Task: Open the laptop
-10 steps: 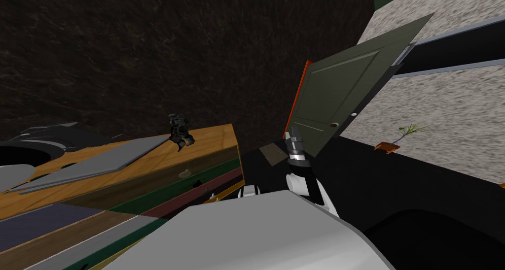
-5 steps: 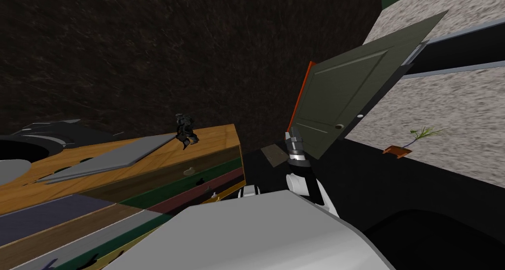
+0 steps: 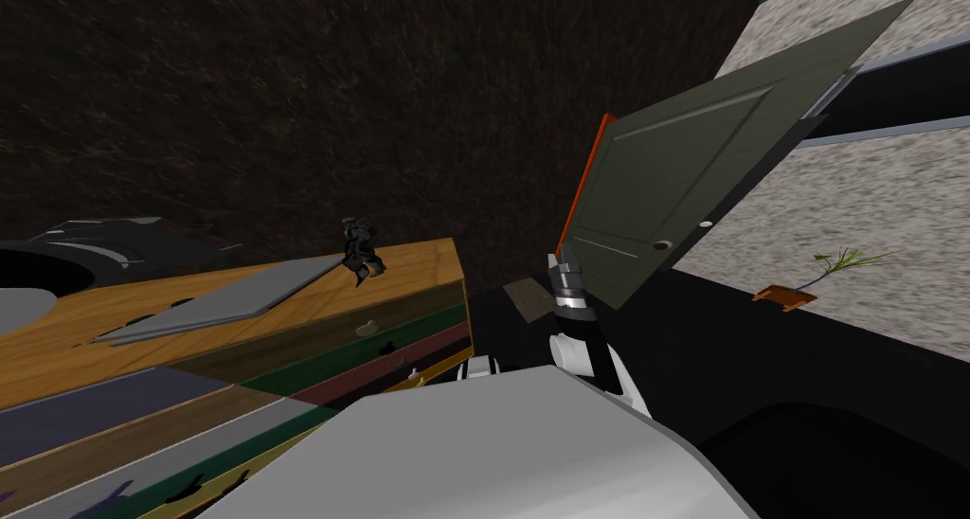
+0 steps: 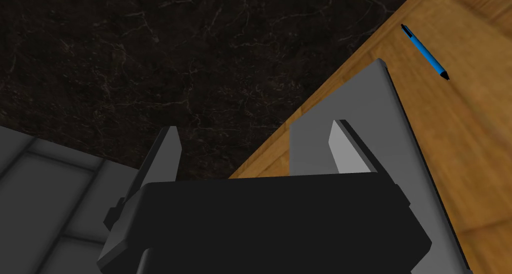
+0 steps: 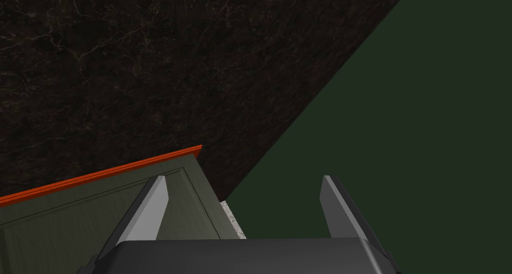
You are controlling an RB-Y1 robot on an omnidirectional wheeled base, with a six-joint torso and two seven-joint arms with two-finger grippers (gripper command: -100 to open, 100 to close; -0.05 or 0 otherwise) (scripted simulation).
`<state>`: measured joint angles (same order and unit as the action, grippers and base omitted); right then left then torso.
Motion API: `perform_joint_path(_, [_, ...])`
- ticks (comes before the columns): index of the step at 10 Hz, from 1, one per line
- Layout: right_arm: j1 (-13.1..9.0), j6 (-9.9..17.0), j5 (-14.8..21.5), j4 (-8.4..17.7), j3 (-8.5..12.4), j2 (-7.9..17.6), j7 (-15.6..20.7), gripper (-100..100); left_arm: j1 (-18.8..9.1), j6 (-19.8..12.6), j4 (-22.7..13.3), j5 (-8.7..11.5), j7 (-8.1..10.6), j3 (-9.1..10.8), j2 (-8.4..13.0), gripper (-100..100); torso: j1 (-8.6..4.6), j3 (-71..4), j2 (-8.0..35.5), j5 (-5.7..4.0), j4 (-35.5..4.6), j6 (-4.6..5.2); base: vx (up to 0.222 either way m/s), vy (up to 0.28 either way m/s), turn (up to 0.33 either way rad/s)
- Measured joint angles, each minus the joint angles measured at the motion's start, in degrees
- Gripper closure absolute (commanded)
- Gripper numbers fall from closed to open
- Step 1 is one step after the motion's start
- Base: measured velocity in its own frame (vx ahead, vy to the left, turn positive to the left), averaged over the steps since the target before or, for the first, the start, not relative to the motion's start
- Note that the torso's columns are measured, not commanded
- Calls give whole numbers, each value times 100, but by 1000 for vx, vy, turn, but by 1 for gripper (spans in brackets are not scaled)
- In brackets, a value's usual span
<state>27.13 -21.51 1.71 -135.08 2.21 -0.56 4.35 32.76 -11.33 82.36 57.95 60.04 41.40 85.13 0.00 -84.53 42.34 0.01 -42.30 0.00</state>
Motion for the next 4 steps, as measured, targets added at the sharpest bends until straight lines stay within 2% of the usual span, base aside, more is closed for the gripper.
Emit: perform_joint_path(4, [0, 0, 0, 0, 0, 0, 0, 0, 0, 0, 0, 0, 0, 0, 0, 0, 0, -4, -6, -1, 2, 0, 0, 0, 0])
